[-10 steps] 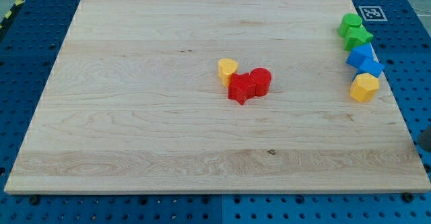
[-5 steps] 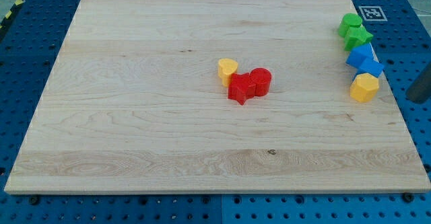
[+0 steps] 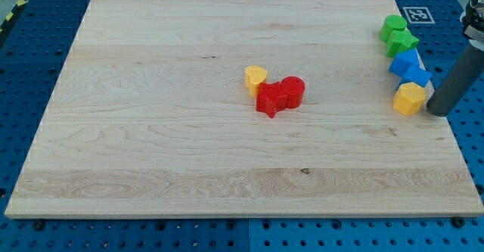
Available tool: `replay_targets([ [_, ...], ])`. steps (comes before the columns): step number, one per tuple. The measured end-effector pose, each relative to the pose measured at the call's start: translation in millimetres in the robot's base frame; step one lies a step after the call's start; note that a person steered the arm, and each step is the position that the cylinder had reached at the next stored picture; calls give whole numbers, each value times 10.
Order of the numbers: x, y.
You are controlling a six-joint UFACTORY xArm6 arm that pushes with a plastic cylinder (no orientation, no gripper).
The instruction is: Move the yellow hexagon closer to the yellow heart
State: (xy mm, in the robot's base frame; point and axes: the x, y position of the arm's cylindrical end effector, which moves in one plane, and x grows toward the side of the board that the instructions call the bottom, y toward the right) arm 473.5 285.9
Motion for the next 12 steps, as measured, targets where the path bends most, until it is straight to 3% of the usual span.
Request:
replay_targets([
  [2,-225,-209],
  [7,-25,-360],
  [12,-189,-988],
])
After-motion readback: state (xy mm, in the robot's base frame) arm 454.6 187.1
